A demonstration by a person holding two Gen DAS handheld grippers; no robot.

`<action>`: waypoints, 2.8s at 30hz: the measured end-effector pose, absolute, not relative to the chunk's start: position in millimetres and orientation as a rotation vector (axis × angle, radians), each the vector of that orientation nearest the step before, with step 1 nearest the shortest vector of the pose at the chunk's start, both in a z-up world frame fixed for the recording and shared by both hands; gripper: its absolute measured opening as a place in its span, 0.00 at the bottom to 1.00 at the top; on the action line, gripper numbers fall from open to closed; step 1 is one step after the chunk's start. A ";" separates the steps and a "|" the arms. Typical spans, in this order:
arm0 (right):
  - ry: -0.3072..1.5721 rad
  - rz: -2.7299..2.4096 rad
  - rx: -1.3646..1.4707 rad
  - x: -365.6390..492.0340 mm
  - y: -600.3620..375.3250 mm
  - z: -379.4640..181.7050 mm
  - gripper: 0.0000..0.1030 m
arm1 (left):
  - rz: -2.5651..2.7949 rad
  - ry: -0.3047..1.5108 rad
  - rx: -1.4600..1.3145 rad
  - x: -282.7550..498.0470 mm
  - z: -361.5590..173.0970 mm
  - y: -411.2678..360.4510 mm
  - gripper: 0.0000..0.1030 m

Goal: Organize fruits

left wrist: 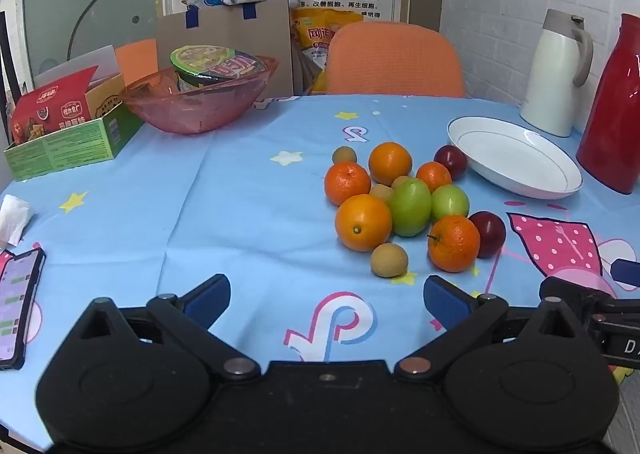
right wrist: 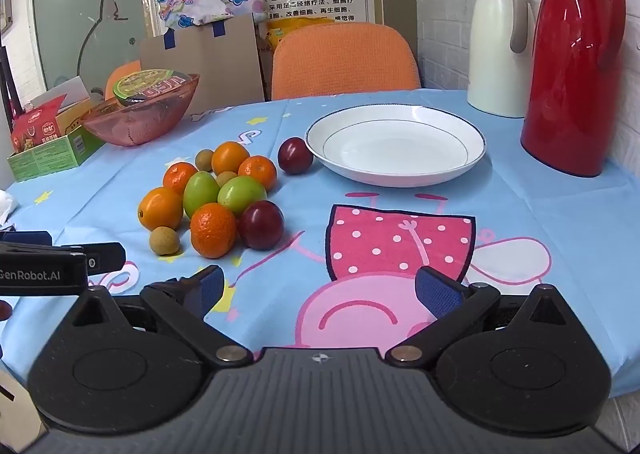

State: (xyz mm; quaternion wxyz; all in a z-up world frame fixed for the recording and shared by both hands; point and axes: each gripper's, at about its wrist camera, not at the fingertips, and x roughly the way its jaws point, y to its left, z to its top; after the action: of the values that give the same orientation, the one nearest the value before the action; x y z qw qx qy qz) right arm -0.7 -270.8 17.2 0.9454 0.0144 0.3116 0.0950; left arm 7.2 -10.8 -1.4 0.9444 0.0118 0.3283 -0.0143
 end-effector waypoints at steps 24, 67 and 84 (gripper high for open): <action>0.629 0.203 0.026 0.9 -268.0 16.5 1.00 | -0.036 0.671 0.016 9.0 -3.3 -11.5 1.00; 0.485 0.466 -0.291 21.6 -206.6 7.2 0.97 | -0.291 0.702 -0.196 36.0 0.7 34.3 0.84; 0.435 0.438 -0.386 16.7 -197.5 -0.4 0.63 | -0.376 0.777 -0.167 61.9 -17.9 14.3 0.82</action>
State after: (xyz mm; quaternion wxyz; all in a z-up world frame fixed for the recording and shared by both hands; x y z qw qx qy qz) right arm 16.7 -197.5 -0.4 0.9344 -0.1886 0.2130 0.2144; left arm 61.9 14.3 -17.9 0.9050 -0.0807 0.3759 -0.1821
